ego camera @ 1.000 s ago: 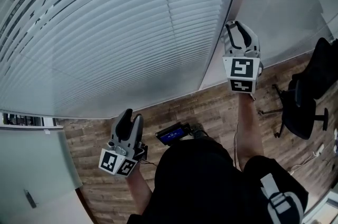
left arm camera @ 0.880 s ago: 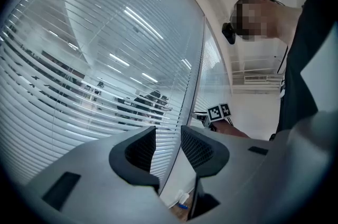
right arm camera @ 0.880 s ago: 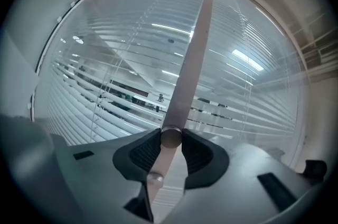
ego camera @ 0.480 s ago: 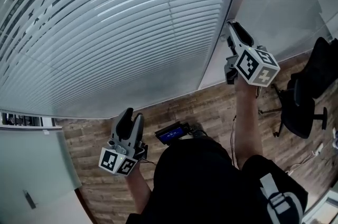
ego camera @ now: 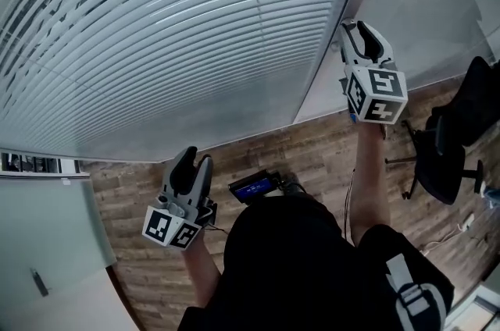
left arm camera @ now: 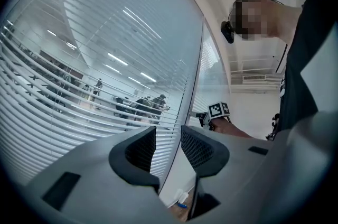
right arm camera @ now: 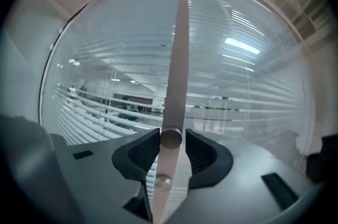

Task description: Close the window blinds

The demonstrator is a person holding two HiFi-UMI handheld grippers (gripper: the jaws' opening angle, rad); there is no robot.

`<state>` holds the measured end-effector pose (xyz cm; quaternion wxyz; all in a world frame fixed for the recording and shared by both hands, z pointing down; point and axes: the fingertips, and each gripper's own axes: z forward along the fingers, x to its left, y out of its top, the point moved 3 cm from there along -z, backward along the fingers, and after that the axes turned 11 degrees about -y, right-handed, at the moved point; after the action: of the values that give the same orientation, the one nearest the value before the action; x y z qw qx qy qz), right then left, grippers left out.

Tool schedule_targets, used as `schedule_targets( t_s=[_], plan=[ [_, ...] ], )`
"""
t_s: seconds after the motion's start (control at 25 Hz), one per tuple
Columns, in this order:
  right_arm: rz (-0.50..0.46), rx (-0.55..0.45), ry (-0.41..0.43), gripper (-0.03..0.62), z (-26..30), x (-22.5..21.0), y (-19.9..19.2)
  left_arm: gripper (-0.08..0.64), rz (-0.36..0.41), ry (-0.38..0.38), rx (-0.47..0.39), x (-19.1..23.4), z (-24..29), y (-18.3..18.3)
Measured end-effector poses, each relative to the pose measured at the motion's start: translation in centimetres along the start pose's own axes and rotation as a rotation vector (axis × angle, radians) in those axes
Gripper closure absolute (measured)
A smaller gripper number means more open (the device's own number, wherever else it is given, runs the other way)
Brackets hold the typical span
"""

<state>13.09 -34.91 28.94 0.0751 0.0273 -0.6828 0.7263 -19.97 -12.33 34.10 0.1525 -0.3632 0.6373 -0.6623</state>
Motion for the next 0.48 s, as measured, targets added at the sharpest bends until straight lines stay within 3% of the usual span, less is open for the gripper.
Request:
schedule_targets(
  t_s=[0.12,0.24,0.36,0.48],
  plan=[
    [-0.158,0.006,-0.043,0.460,-0.2,0.5,0.5,0.416,0.002,-0.001,-0.002,-0.3,0.0,0.1],
    [-0.134,0.028,-0.051,0.462,0.1,0.3,0.5,0.416,0.006,0.000,-0.005,-0.4,0.2,0.3],
    [0.038,0.054,-0.029,0.463,0.3,-0.3,0.4,0.416,0.006,0.006,-0.011,-0.4,0.1,0.3],
    [0.403,0.093,0.061,0.463,0.4,-1.0,0.1,0.416,0.005,0.009,-0.014,-0.4,-0.1,0.3]
  ],
)
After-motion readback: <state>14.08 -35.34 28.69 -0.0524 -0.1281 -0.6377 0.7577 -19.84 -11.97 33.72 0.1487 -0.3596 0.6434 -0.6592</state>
